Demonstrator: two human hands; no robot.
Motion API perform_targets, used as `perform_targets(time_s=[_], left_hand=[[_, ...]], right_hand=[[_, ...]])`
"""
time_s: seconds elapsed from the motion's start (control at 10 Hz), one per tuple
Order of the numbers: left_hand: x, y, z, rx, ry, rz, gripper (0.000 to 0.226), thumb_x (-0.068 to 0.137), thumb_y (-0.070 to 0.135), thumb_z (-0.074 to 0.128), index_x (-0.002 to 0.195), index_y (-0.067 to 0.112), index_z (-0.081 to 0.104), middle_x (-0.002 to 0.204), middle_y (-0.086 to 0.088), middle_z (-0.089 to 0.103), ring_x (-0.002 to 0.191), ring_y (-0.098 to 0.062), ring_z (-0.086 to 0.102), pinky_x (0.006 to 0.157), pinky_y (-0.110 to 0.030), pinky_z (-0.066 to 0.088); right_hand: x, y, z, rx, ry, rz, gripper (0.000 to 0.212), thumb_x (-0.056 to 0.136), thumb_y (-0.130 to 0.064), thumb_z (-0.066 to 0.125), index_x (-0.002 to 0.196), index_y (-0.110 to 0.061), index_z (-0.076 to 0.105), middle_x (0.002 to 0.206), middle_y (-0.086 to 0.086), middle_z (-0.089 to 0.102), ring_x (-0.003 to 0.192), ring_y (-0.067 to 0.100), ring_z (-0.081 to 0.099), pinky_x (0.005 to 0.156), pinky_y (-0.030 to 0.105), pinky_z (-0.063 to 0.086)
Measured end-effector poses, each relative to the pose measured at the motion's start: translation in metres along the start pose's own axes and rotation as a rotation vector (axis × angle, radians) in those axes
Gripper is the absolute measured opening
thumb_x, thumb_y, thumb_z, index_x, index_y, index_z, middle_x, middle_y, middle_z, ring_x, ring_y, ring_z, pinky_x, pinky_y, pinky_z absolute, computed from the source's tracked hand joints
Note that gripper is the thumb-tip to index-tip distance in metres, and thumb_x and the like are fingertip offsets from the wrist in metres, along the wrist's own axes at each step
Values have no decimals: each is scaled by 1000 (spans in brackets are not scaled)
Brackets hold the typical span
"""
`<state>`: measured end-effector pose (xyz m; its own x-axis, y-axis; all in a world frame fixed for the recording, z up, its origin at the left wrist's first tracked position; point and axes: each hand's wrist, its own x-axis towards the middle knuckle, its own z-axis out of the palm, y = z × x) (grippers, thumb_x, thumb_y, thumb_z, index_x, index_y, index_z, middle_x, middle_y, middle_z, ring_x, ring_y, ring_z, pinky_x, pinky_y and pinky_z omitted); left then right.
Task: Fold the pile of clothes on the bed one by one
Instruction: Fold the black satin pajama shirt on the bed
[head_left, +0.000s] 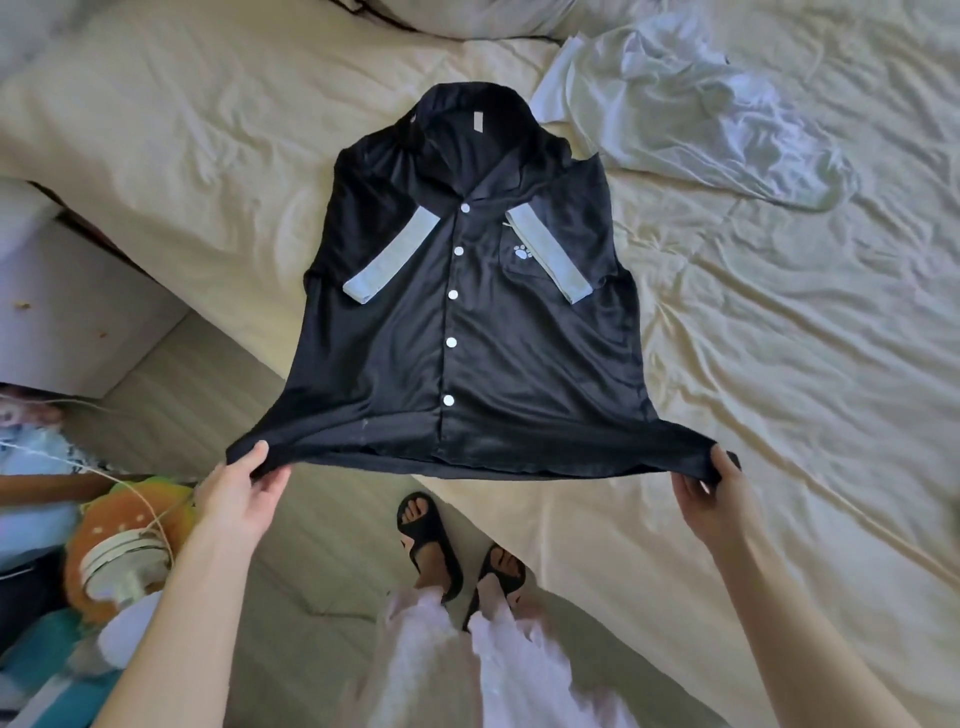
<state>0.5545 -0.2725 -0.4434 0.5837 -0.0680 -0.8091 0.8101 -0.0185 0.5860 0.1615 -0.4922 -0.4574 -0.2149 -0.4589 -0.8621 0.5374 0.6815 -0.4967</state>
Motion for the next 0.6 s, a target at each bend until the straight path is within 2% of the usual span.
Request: perform_targets(time_s=[0.1,0.2,0.3,0.5,0.6], left_hand=[[-2,25,38,-13,-32,66,21,94,6,53,115,6,51,118,-13,56,99,-23,57,81,-35,52],[0,49,83,-59,-60,123,6,93,3,55,94,9,56,101,-11,59,88,-22,60,71,-32,57],[14,77,131,-97,-93,171,11,92,1,56,89,12,55,97,-12,58,86,-23,60,62,-29,58],[73,129,227,-104,-164,221,11,93,3,54,96,12,57,104,-10,60,93,-22,61,61,-27,57],[104,151,276,-73,-187,251,12,93,0,53,92,11,59,104,-12,61,93,-23,63,63,-28,57]], right_hand=[[5,-17,32,28,-58,-48,41,93,-20,59,132,-10,48,126,6,58,107,20,61,63,29,54],[18,-33,71,87,-115,-86,42,93,-23,59,131,-11,47,127,6,58,109,20,60,61,30,55],[34,-46,116,63,-160,-120,46,95,-27,56,136,-11,44,131,5,55,115,19,57,69,28,53],[74,-74,220,283,-241,-100,44,94,-31,57,132,-9,49,118,3,64,96,13,67,77,24,56],[101,-85,274,104,248,-486,73,85,-57,56,130,0,43,116,39,49,121,20,50,102,10,33]])
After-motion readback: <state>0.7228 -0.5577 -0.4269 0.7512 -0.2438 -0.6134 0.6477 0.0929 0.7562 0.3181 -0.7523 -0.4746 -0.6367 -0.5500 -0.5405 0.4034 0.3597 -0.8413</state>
